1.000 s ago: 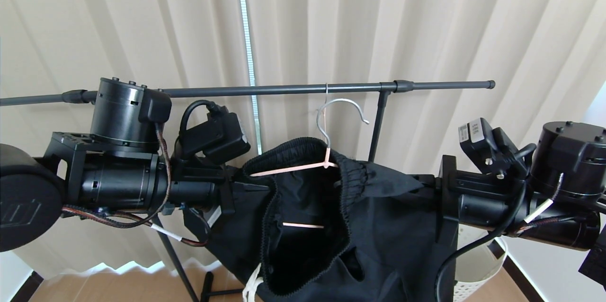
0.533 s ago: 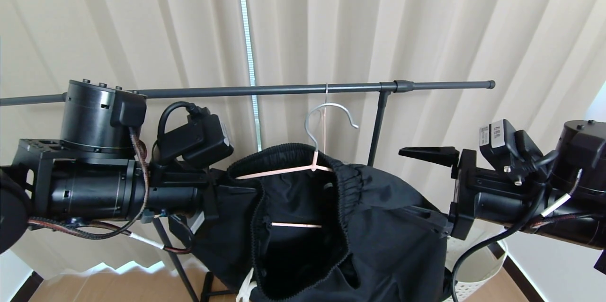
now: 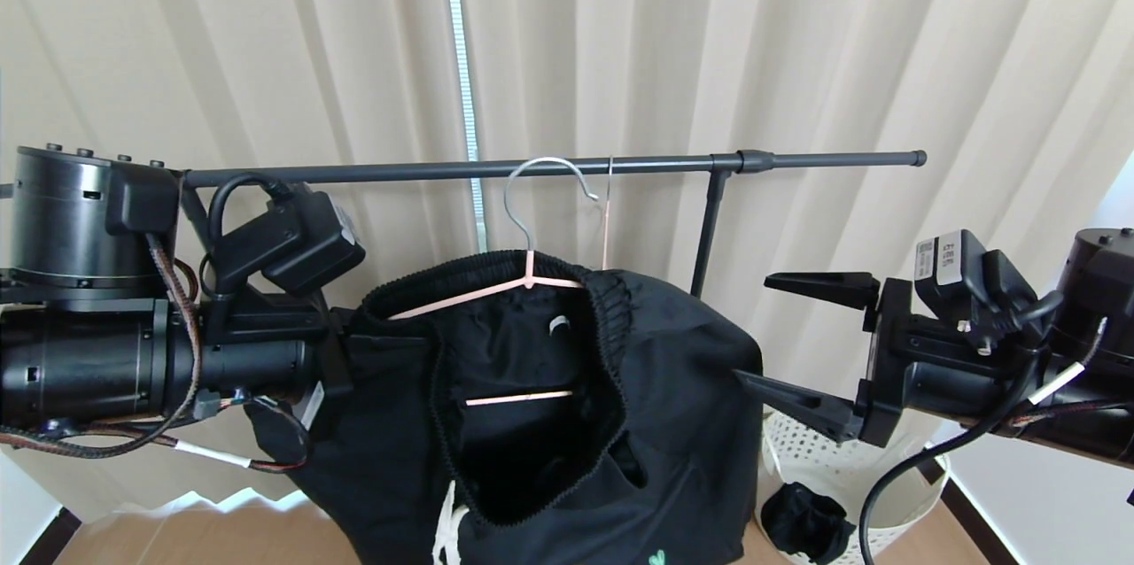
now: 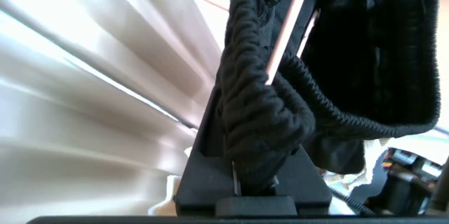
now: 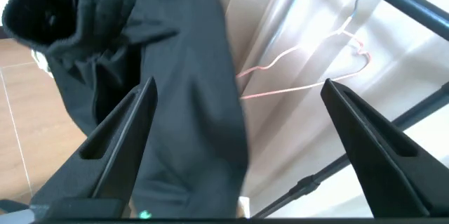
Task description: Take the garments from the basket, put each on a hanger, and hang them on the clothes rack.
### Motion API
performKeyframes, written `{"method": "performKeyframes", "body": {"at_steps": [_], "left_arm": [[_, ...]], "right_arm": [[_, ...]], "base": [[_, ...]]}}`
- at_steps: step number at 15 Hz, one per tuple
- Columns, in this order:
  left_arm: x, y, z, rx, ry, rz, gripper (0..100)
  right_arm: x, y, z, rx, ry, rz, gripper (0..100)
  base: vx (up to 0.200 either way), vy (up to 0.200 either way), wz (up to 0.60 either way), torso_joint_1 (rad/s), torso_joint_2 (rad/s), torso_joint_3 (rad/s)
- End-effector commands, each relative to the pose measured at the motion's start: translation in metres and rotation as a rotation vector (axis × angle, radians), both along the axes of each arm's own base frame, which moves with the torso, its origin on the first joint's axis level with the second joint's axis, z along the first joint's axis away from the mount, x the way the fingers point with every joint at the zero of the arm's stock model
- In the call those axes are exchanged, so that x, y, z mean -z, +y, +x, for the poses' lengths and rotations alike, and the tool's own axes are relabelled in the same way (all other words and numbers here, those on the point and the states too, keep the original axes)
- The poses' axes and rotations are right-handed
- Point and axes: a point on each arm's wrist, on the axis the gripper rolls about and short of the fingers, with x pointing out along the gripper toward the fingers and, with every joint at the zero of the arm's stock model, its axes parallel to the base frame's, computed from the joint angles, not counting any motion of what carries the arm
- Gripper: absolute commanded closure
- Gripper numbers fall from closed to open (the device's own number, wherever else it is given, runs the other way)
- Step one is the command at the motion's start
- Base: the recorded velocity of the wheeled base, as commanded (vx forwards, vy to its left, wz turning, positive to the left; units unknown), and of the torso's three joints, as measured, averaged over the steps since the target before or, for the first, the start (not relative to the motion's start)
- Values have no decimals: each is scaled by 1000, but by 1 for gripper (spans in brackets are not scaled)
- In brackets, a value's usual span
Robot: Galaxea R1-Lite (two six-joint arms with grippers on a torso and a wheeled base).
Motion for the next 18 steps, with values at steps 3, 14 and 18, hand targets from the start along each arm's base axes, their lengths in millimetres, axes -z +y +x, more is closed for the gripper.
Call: {"method": "performKeyframes", "body": {"at_steps": [3, 14, 18], "left_arm": [[-3, 4, -5, -69, 2, -8, 100], [2, 4, -7, -125, 67, -46, 100], [4, 4, -7, -141, 70, -33, 100]], "right_arm": [[4, 15, -14, -81, 7, -12, 0], [-18, 62, -22, 55, 251, 7, 0], [-23, 96, -29, 154, 345, 35, 0]], "base": [[0, 0, 0, 0, 0, 0], [0, 0, 0, 0, 0, 0], [0, 0, 0, 0, 0, 0]]}}
